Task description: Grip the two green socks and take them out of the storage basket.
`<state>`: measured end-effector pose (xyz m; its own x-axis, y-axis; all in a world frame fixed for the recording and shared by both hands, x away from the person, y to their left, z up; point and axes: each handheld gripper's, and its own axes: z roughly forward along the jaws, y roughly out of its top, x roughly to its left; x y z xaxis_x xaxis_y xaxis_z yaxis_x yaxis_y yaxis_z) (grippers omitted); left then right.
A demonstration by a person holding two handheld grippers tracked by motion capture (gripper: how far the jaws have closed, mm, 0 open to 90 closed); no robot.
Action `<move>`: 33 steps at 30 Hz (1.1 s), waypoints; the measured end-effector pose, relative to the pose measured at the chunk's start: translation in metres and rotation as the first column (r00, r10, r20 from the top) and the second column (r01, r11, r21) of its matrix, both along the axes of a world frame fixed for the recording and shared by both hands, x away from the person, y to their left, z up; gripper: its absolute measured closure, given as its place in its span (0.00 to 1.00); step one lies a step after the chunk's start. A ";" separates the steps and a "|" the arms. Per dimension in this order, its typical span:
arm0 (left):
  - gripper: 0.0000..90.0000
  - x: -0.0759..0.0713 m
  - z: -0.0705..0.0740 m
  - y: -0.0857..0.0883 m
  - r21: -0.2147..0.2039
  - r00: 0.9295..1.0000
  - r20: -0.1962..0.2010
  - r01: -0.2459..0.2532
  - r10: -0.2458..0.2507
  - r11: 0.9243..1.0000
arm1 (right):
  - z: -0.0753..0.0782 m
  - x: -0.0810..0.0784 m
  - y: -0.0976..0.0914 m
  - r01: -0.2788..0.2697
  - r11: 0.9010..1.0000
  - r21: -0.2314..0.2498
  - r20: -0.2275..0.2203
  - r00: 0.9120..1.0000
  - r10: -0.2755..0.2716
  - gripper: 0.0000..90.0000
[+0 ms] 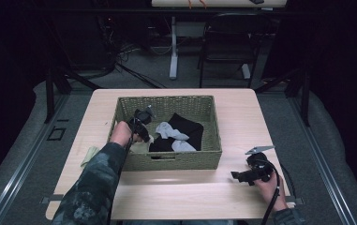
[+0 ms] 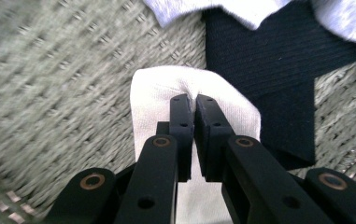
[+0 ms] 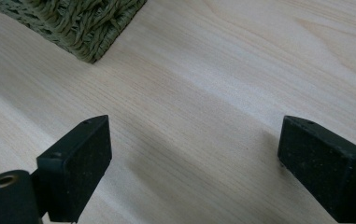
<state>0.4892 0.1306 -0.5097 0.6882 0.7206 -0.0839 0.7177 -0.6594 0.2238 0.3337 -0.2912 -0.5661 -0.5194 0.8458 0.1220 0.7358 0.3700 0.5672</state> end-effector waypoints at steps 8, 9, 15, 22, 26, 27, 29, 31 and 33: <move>0.95 -0.008 0.032 0.012 -0.038 0.997 0.078 -0.003 0.006 0.999 | 0.000 0.000 0.001 -0.004 1.000 0.002 -0.002 1.000 0.004 0.10; 0.95 -0.008 0.035 0.013 -0.038 0.997 0.083 -0.002 0.006 0.999 | 0.000 0.000 0.001 -0.005 1.000 0.002 -0.003 1.000 0.005 0.10; 0.95 -0.012 0.054 0.021 -0.056 0.992 0.121 -0.013 0.020 0.998 | 0.000 0.000 0.000 -0.001 1.000 -0.002 0.002 1.000 0.001 0.10; 0.95 -0.018 0.076 0.027 -0.077 0.986 0.165 -0.012 0.025 0.997 | 0.000 0.000 -0.001 -0.002 1.000 -0.003 -0.002 1.000 0.002 0.10; 0.95 -0.021 0.088 0.030 -0.088 0.982 0.190 -0.009 0.026 0.996 | -0.001 0.000 0.000 0.000 1.000 -0.005 0.001 1.000 0.000 0.10; 0.95 -0.022 0.092 0.030 -0.090 0.980 0.198 -0.009 0.027 0.996 | 0.000 0.000 0.000 -0.001 1.000 -0.004 -0.003 1.000 0.001 0.10; 0.95 -0.023 0.097 0.031 -0.093 0.977 0.209 -0.009 0.028 0.996 | 0.000 0.001 0.000 -0.002 1.000 -0.004 -0.004 1.000 0.002 0.10; 0.95 -0.024 0.104 0.032 -0.099 0.975 0.221 -0.010 0.032 0.995 | 0.000 0.001 0.000 -0.003 1.000 -0.003 -0.004 1.000 0.003 0.10; 0.95 -0.025 0.111 0.034 -0.100 0.972 0.233 -0.010 0.033 0.995 | 0.000 0.001 0.000 -0.004 1.000 -0.002 -0.004 1.000 0.004 0.10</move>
